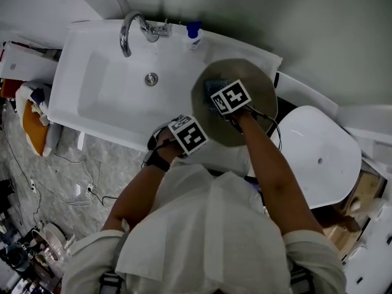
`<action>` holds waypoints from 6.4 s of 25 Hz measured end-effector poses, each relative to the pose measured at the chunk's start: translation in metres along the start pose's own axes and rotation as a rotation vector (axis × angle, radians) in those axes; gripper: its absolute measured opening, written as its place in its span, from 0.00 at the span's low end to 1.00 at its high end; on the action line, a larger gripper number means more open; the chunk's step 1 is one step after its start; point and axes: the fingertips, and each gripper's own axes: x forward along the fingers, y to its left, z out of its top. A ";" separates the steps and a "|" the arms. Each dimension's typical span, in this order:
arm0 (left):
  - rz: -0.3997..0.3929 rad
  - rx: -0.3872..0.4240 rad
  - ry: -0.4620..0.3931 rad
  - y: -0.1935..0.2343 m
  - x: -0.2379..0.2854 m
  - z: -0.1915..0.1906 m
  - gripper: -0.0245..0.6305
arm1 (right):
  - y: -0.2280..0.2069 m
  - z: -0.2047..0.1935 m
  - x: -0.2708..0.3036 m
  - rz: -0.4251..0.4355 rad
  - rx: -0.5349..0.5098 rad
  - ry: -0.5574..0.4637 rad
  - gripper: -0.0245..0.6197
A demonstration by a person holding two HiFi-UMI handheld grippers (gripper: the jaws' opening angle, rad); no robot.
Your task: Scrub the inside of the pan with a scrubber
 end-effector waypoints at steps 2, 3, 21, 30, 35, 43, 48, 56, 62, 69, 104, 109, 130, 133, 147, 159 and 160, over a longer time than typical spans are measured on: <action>-0.001 -0.001 0.000 0.000 0.000 0.000 0.44 | -0.019 0.005 -0.004 -0.062 -0.003 -0.012 0.17; -0.001 -0.001 0.000 0.000 0.000 0.001 0.44 | -0.029 0.006 -0.007 -0.089 0.001 -0.010 0.17; 0.000 -0.003 0.007 0.000 0.000 0.000 0.44 | -0.058 -0.104 -0.054 -0.108 0.117 0.402 0.17; 0.001 -0.002 0.011 -0.001 0.000 0.000 0.44 | 0.027 -0.095 -0.024 0.138 0.021 0.332 0.17; 0.000 -0.001 0.014 0.000 -0.001 0.000 0.44 | 0.029 -0.053 -0.007 0.116 0.011 0.159 0.16; 0.000 -0.005 0.008 0.000 0.001 0.001 0.44 | -0.024 -0.008 -0.010 -0.090 0.003 0.033 0.17; -0.001 -0.004 0.006 -0.001 0.000 0.001 0.44 | -0.065 -0.022 -0.032 -0.192 0.050 0.093 0.17; -0.005 -0.002 0.012 -0.001 0.000 0.001 0.44 | -0.062 -0.089 -0.050 -0.088 0.137 0.304 0.16; -0.006 0.003 0.018 0.001 0.001 0.001 0.44 | -0.007 -0.097 -0.034 0.049 0.061 0.328 0.16; -0.003 0.001 0.020 0.000 0.000 0.001 0.44 | 0.006 -0.055 -0.014 0.052 0.025 0.167 0.16; -0.010 0.005 0.003 0.001 0.002 0.004 0.44 | 0.026 -0.034 -0.006 0.073 0.073 -0.001 0.07; -0.012 0.008 -0.001 0.002 0.001 0.003 0.44 | 0.023 0.000 -0.036 0.042 0.120 -0.215 0.07; -0.019 0.010 0.000 0.003 0.002 0.003 0.44 | -0.010 0.111 -0.052 -0.075 -0.096 -0.190 0.07; -0.017 0.012 -0.003 0.003 0.001 0.004 0.44 | -0.037 0.117 -0.059 -0.113 -0.042 -0.198 0.07; -0.012 0.012 -0.022 0.004 0.000 0.006 0.44 | 0.058 0.090 -0.045 0.179 -0.131 -0.196 0.07; -0.007 0.014 -0.032 0.004 -0.001 0.006 0.44 | 0.111 0.025 -0.053 0.362 -0.113 -0.082 0.07; -0.007 0.013 -0.032 0.004 -0.001 0.006 0.44 | 0.113 0.020 -0.054 0.370 -0.106 -0.078 0.07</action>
